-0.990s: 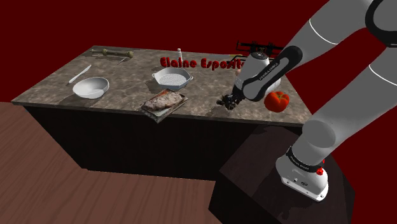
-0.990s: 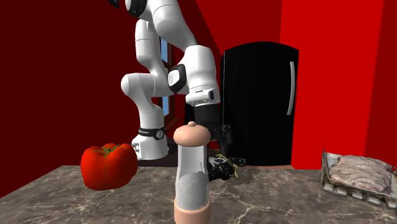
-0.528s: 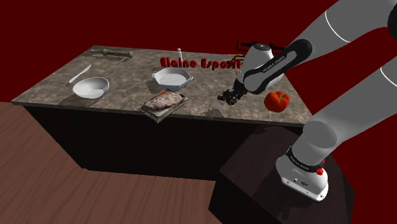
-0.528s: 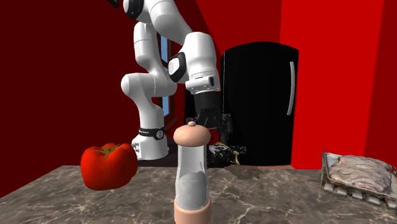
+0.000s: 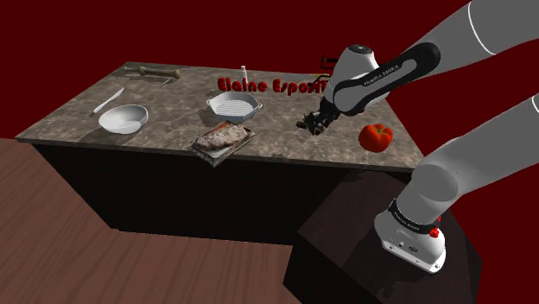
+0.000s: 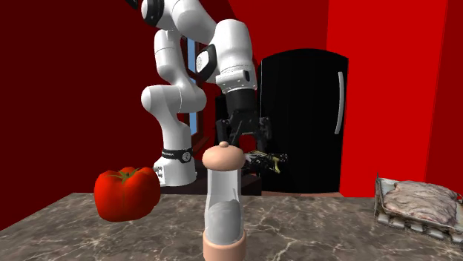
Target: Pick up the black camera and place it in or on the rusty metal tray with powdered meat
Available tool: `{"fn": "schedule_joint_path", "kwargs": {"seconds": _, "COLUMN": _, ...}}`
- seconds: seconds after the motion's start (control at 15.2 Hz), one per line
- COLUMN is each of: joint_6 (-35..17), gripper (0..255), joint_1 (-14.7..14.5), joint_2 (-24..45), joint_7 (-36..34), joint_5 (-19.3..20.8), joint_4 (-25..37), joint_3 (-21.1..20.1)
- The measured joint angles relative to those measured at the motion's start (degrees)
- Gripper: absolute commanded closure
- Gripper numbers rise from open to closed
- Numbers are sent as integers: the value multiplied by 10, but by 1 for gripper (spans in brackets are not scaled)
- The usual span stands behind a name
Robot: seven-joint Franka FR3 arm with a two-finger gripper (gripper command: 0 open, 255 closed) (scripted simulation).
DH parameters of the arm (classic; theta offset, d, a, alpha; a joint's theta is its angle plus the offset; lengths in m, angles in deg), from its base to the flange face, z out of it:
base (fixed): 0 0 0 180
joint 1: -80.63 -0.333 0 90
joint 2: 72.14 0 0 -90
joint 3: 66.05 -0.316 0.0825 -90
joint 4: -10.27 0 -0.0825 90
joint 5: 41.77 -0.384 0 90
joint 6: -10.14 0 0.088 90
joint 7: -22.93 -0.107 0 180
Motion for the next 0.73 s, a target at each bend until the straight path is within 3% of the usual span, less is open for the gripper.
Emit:
{"fn": "schedule_joint_path", "kwargs": {"seconds": 0.26, "joint_6": 32, "gripper": 255, "joint_1": -6, "joint_2": -2, "joint_7": -17, "joint_5": -1, "joint_4": 31, "joint_3": -14}}
{"fn": "schedule_joint_path", "kwargs": {"seconds": 0.73, "joint_6": 41, "gripper": 255, "joint_1": -15, "joint_2": 109, "joint_7": -122, "joint_5": 32, "joint_4": 146, "joint_3": -82}}
